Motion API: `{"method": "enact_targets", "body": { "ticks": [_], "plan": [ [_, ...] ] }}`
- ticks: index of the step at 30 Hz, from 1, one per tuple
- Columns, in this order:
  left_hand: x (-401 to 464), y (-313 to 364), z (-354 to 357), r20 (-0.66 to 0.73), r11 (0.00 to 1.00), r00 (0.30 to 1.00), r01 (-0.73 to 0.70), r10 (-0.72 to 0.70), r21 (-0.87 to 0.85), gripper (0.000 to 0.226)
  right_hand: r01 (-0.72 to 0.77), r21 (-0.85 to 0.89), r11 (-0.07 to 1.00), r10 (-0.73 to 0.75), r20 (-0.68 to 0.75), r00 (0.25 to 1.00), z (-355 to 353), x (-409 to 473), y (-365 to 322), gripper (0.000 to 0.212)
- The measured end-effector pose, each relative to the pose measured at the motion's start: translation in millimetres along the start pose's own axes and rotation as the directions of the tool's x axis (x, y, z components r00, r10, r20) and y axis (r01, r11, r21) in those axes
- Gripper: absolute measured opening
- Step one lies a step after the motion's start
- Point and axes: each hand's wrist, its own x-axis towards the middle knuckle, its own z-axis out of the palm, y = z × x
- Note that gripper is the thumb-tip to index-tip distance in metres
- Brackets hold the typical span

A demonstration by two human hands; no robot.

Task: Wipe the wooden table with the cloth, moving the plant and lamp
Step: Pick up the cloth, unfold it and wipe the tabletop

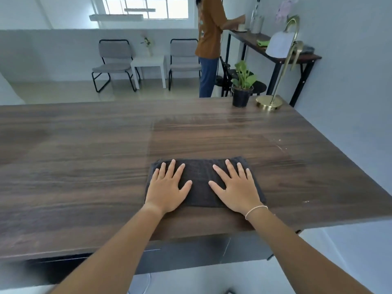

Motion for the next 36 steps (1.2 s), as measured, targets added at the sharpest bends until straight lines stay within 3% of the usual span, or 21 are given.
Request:
{"method": "enact_targets", "body": {
  "ticks": [9, 14, 29, 36],
  "plan": [
    [4.5, 17.6, 1.0, -0.008, 0.999, 1.000, -0.027, 0.027, -0.020, 0.093, -0.018, 0.001, 1.000, 0.018, -0.009, 1.000, -5.9, -8.5, 14.3, 0.082],
    [37.0, 39.3, 1.4, 0.008, 0.998, 1.000, -0.019, 0.020, -0.057, 0.066, -0.030, -0.021, 0.999, 0.031, 0.021, 0.999, -15.2, 34.9, 45.6, 0.059],
    [255.3, 112.2, 5.5, -0.017, 0.999, 1.000, 0.025, -0.026, -0.031, 0.063, 0.011, -0.040, 0.999, -0.009, 0.029, 1.000, -46.6, 236.5, 166.6, 0.061],
    [262.3, 120.2, 5.7, -0.016, 0.999, 0.999, 0.044, -0.044, -0.012, 0.063, 0.038, -0.043, 0.998, -0.036, 0.037, 0.999, -47.8, 246.1, 178.2, 0.062]
  ]
}}
